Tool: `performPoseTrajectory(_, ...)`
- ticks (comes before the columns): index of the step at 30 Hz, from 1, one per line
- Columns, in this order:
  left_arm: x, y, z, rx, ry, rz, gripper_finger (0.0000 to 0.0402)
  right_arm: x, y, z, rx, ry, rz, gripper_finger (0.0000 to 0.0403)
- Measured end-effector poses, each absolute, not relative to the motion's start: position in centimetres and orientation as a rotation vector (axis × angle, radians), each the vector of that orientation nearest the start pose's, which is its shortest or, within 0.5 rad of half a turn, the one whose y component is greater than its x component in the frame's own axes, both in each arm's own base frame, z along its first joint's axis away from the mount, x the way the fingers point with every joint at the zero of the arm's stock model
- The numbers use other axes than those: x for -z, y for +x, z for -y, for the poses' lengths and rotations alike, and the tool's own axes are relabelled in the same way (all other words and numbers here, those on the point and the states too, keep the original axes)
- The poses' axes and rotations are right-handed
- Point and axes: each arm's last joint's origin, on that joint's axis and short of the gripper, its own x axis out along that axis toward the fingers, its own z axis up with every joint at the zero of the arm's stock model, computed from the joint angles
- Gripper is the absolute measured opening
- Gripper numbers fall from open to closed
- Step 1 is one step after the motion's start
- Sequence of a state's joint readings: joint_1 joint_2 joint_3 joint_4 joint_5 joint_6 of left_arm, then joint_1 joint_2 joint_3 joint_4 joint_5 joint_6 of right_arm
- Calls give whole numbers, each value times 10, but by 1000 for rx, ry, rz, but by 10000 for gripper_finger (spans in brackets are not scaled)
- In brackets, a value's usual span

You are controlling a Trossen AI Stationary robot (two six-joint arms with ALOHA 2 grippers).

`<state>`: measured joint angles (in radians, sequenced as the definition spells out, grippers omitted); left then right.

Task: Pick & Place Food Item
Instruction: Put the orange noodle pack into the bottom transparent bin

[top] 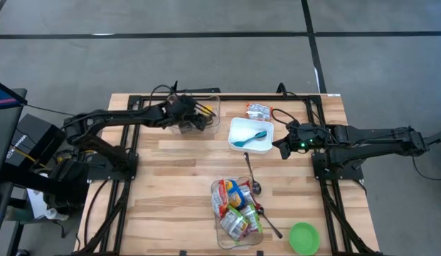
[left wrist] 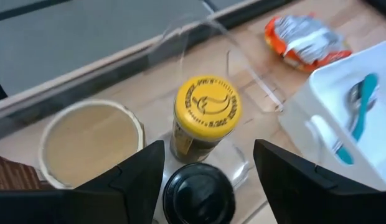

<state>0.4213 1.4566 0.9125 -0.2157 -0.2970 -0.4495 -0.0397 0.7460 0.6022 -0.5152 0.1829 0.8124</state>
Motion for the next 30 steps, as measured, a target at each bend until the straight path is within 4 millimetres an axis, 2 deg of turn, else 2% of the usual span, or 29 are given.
performPoseTrajectory(6, -251, 260, -126, -831, -456, -503, 230, -248, 153, 11, 468, 732, -532, 8)
performPoseTrajectory(11, -280, 247, -120, -807, -454, -354, 215, -248, 153, 11, 468, 732, -533, 8)
performPoseTrajectory(18, -316, 231, -106, -675, -464, -185, 192, -248, 153, 11, 468, 732, -533, 8)
performPoseTrajectory(23, -330, 224, -88, -576, -460, -134, 174, -248, 153, 11, 469, 732, -533, 8)
performPoseTrajectory(30, -339, 223, -60, -415, -431, -133, 145, -248, 153, 11, 468, 732, -533, 8)
